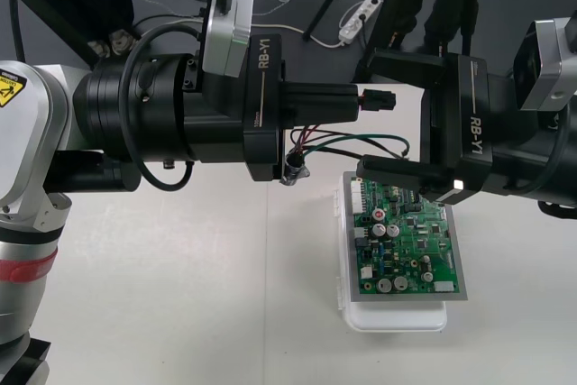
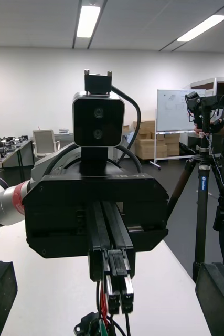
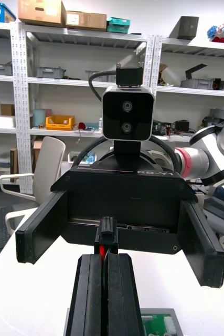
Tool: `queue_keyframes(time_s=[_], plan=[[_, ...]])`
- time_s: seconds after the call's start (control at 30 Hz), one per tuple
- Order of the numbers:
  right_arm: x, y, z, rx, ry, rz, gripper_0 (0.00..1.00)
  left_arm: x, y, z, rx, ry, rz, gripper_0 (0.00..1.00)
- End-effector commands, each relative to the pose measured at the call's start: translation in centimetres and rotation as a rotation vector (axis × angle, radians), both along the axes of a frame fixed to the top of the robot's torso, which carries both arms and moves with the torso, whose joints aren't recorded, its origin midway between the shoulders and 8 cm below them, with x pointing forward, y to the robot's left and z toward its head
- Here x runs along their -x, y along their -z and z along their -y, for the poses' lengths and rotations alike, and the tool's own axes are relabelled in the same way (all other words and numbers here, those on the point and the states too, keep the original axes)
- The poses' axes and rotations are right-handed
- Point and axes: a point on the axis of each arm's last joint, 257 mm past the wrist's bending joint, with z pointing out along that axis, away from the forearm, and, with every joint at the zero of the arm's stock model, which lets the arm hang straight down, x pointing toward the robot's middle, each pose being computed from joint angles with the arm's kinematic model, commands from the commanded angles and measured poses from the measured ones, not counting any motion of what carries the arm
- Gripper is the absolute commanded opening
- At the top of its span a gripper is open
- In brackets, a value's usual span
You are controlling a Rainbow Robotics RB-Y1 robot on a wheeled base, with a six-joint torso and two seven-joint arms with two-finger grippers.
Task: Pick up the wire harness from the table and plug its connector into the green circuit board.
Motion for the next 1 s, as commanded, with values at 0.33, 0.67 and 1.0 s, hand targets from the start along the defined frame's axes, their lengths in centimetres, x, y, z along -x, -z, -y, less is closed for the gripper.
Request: queue_keyframes(time_s=[0.33, 0.67, 1.0], plan=[[-0.5, 0.8, 1.0, 0.084, 0.009, -0.011, 1.0, -1.0, -1.2, -0.2, 0.042, 0.012, -0.016, 0.0], [-0.3, 3.4, 2.9, 0.196, -0.001, -0.047, 1.0, -2.3, 1.1, -2.1, 0.049, 0.057, -0.016, 0.0], [0.9, 6.8, 7.4, 0.4, -0.074, -0.098, 1.0, -2.8, 3.3, -5.2, -0.002, 0.088, 0.0, 0.0]])
